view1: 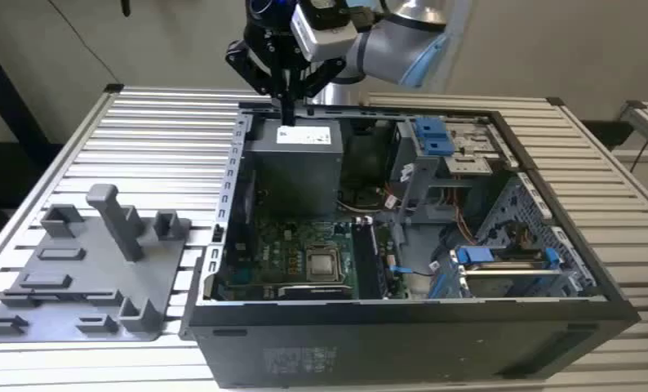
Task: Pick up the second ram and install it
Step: 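Reach for the second ram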
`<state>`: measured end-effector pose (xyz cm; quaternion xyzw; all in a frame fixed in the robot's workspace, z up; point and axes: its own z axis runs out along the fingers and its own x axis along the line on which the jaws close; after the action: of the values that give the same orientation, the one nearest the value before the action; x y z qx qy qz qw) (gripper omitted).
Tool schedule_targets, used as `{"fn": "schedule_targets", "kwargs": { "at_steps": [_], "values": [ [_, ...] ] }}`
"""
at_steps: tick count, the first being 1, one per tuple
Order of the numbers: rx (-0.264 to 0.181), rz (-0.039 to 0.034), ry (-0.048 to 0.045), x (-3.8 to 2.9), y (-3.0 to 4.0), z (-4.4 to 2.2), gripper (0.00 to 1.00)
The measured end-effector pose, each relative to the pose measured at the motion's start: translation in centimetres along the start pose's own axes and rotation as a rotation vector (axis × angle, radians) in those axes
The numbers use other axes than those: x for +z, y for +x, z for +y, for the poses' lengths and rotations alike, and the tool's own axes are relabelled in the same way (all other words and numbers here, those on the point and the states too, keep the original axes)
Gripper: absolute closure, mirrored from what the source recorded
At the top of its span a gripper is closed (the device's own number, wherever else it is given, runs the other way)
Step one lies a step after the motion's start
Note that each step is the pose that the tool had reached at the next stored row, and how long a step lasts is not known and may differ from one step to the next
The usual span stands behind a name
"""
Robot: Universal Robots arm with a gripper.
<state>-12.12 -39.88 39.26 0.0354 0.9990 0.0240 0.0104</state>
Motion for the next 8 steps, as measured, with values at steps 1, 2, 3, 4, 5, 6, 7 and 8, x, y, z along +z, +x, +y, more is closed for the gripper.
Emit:
{"fn": "schedule_targets", "kwargs": {
  "at_steps": [1,2,3,4,5,6,7,8],
  "values": [
    [0.0,0.0,0.0,0.0,0.0,0.0,0.89],
    [0.0,0.0,0.0,0.0,0.0,0.0,0.89],
    [0.0,0.0,0.0,0.0,0.0,0.0,0.89],
    [0.0,0.0,0.0001,0.0,0.0,0.0,0.89],
    [0.0,0.0,0.0,0.0,0.01,0.0,0.89],
    [0.0,0.0,0.0001,-0.01,0.05,-0.01,0.89],
    [0.0,0.0,0.0002,-0.01,0.12,-0.02,0.89],
    [0.0,0.0,0.0001,-0.01,0.17,-0.02,0.89]
  ]
}}
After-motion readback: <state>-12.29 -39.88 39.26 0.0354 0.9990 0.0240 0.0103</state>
